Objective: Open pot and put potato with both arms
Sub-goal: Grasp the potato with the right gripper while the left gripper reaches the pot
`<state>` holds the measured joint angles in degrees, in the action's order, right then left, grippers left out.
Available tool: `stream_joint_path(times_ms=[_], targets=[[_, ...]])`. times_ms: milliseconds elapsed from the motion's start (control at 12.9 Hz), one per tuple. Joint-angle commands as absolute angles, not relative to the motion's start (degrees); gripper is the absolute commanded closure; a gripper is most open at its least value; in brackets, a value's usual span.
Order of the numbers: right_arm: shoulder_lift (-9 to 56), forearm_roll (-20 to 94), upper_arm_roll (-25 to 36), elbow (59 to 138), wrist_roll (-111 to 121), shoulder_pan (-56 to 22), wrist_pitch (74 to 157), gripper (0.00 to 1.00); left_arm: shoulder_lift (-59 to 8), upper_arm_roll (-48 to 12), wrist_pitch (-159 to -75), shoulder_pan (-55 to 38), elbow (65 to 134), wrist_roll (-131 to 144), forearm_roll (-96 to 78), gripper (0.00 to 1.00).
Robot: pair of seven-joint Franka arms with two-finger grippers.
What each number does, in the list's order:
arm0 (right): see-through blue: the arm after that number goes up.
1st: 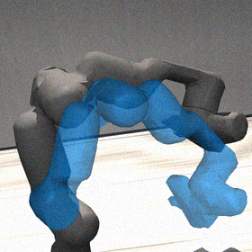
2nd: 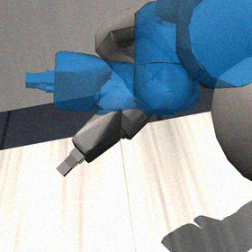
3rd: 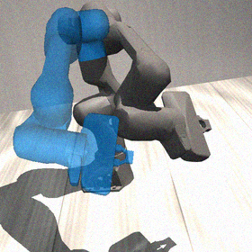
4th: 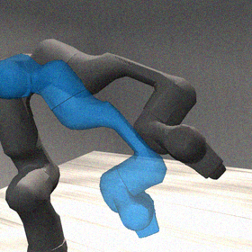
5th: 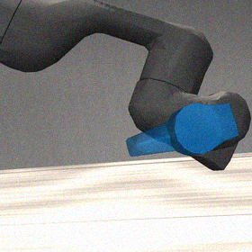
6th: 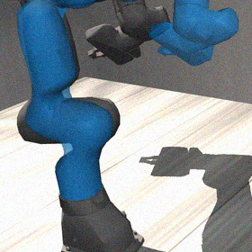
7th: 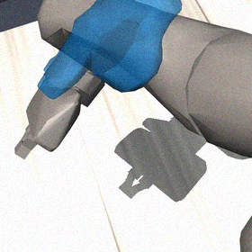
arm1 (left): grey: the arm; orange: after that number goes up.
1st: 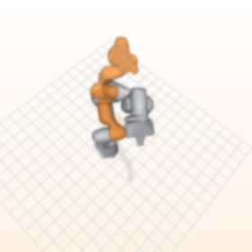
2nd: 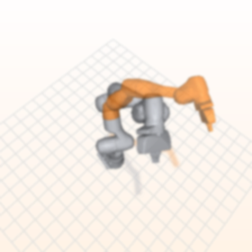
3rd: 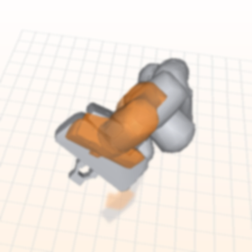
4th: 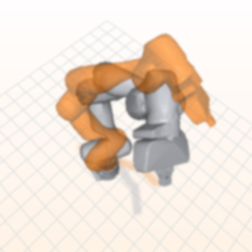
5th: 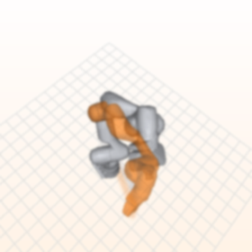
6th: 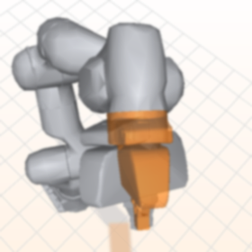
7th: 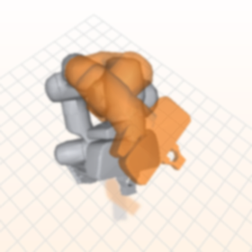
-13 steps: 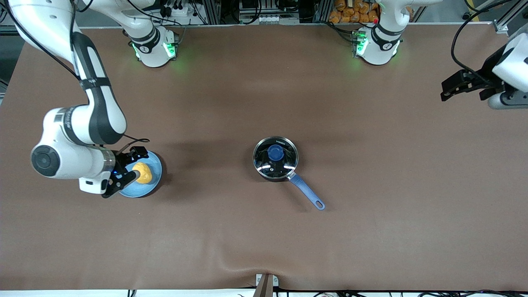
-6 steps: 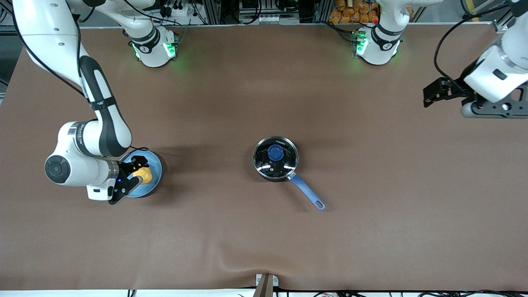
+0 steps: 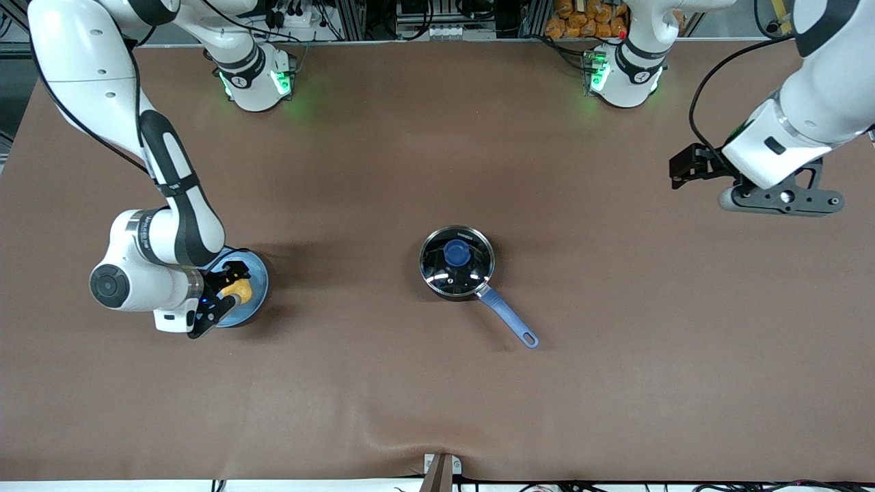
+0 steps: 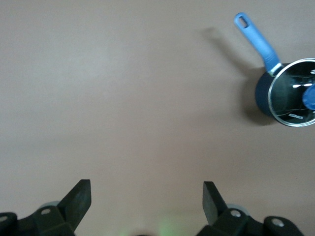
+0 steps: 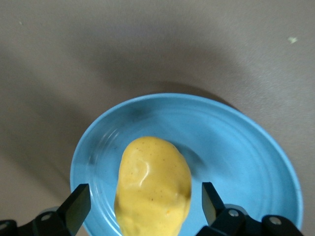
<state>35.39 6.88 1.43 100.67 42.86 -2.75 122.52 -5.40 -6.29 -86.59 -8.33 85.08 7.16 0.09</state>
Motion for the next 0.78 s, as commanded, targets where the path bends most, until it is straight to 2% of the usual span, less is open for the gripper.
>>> stream_joint_path(times_ms=[0, 156, 233, 389, 544, 700], targets=[[35.7, 8.2, 1.0, 102.4, 44.6, -2.2, 124.7, 0.0, -7.6, -6.2, -89.3, -11.9, 83.8, 7.9, -1.0, 0.0], [35.7, 8.2, 1.0, 102.4, 44.6, -2.2, 124.7, 0.0, -9.0, -6.1, -91.3, -14.9, 83.7, 7.6, -0.5, 0.0], [35.7, 8.2, 1.0, 102.3, 45.2, -2.2, 124.7, 0.27, -9.1, -6.1, -91.5, -16.8, 83.7, 8.3, -0.4, 0.0], [35.7, 8.2, 1.0, 102.0, 45.6, -2.3, 124.7, 0.64, -10.7, -6.2, -93.0, -17.9, 83.0, 13.2, -0.9, 0.0], [35.5, 8.2, 1.0, 101.4, 46.1, -2.4, 124.6, 0.86, -14.0, -6.1, -94.1, -21.3, 80.6, 16.6, -0.9, 0.0], [35.0, 8.2, 1.0, 100.1, 46.2, -2.4, 123.8, 0.93, -17.0, -6.2, -96.1, -23.4, 77.3, 21.4, -1.0, 0.0]])
